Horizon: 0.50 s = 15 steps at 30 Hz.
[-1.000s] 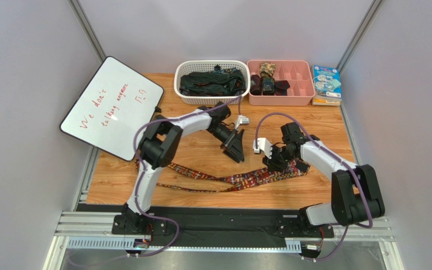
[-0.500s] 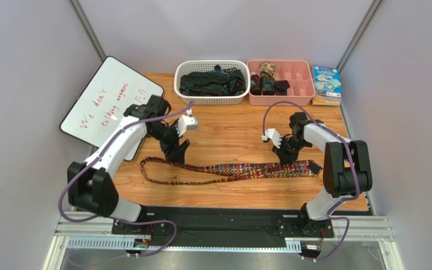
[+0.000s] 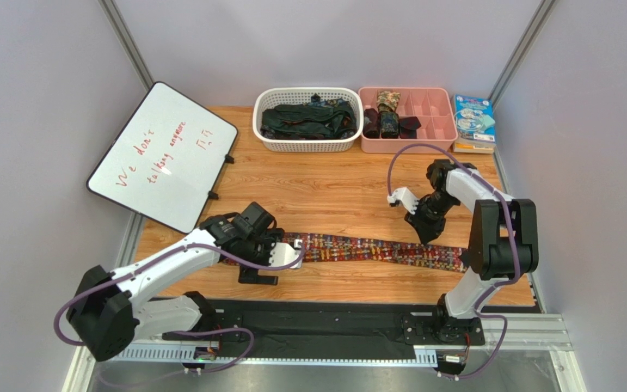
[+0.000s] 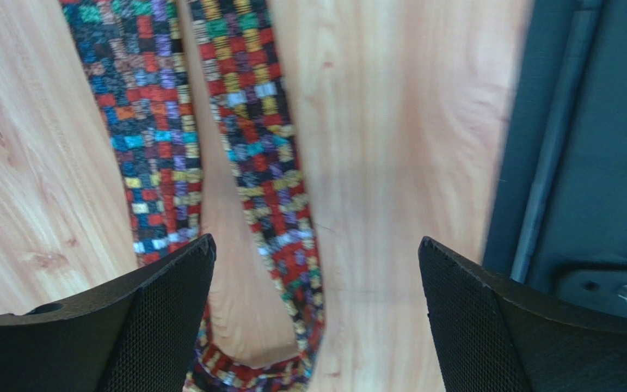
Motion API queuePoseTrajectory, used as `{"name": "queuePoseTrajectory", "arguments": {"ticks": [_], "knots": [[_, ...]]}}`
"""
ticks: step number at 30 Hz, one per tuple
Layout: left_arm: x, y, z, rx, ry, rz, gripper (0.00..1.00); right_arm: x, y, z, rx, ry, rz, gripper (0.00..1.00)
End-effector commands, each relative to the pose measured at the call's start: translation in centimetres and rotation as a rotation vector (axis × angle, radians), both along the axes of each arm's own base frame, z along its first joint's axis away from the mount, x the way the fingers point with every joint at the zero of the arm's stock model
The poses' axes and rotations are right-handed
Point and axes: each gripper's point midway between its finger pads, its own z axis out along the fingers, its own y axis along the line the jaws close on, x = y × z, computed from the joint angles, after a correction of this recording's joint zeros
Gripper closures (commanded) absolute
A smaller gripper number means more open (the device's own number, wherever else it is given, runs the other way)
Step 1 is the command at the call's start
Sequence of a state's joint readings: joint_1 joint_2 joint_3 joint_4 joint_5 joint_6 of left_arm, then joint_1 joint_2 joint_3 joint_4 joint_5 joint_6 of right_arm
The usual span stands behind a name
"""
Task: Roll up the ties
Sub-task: Flatten out the tie at the center of the board.
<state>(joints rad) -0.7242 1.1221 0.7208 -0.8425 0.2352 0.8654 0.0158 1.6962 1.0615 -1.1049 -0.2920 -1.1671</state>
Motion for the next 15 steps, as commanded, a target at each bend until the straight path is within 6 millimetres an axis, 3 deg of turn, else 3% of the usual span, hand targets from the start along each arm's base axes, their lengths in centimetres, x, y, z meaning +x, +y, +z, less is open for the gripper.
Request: {"name": "queuePoseTrajectory", "arguments": {"ticks": [1, 5, 6, 8, 9, 10, 11, 13, 14, 15], "knots": [[4.0, -0.7, -1.3, 0.055, -0.119, 0.029, 0.06, 1.8, 1.7, 4.9, 0.092, -0.075, -0.045, 0.80], [4.8, -1.0, -2.6, 0.102, -0.090, 0.009, 0.30, 1.4, 3.2, 5.6, 0.119, -0.046, -0.038, 0.79], [5.3, -1.5, -2.2, 0.100, -0.085, 0.008, 0.43, 1.2, 3.4, 5.6, 0.123, -0.041, -0.036, 0.79], [6.0, -1.4, -2.7, 0.114, -0.017, 0.043, 0.59, 0.9, 3.6, 5.2, 0.124, -0.029, -0.035, 0.79], [7.2, -2.2, -1.4, 0.085, -0.001, 0.091, 0.67, 0.8, 3.7, 5.1, 0.123, -0.024, -0.035, 0.79], [8.3, -1.5, -1.9, 0.097, 0.042, 0.151, 0.74, 0.9, 3.7, 5.0, 0.125, -0.026, -0.034, 0.77], [10.3, -2.2, -0.5, 0.064, 0.027, 0.186, 0.85, 0.8, 3.9, 5.1, 0.136, -0.028, -0.033, 0.71], [12.2, -0.8, -0.2, 0.053, 0.058, 0.284, 0.90, 0.9, 4.4, 5.3, 0.151, -0.042, -0.021, 0.61], [13.4, -1.0, 1.1, 0.018, 0.049, 0.307, 0.91, 0.8, 4.7, 5.6, 0.159, -0.052, -0.014, 0.51], [13.0, -0.9, 1.6, -0.014, 0.098, 0.316, 0.90, 1.0, 5.1, 5.8, 0.162, -0.072, -0.003, 0.47]]}}
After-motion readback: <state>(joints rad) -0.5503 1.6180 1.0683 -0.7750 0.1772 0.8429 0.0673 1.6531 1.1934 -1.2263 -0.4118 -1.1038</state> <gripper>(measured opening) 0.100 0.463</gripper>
